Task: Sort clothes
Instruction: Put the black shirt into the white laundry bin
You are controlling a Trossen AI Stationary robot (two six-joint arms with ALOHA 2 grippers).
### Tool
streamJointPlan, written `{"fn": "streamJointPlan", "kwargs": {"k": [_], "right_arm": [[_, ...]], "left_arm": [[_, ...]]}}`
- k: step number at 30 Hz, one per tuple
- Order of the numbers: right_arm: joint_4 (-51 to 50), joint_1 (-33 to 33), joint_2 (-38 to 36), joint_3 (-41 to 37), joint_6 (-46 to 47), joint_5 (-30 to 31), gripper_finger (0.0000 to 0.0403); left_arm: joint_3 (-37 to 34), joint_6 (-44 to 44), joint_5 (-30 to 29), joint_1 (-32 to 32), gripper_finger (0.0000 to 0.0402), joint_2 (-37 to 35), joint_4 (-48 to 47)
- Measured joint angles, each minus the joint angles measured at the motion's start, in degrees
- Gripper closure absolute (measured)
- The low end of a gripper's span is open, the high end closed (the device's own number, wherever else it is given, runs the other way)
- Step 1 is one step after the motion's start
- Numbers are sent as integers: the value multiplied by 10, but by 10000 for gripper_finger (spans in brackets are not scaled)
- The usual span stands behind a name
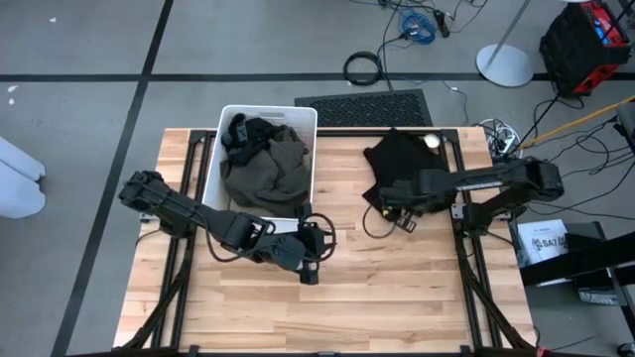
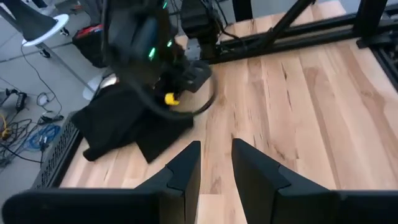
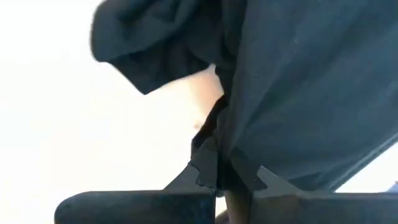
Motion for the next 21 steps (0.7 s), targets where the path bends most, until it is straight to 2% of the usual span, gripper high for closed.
{"fn": "streamJointPlan", "kwargs": {"k": [5, 12, 17, 21], "right_arm": [[-28, 102, -52, 100, 67, -30, 402], [-23, 248, -87, 248, 109, -29, 402], [19, 320, -87, 311, 87, -9, 403], [58, 351, -87, 356, 39, 37, 403]], "left_arm": [[0, 0, -1, -1, 302, -12, -2], [0, 0, 9, -3, 302, -16, -6], [0, -5, 107, 17, 302, -15, -6], [0, -2, 149, 24, 302, -15, 13]]}}
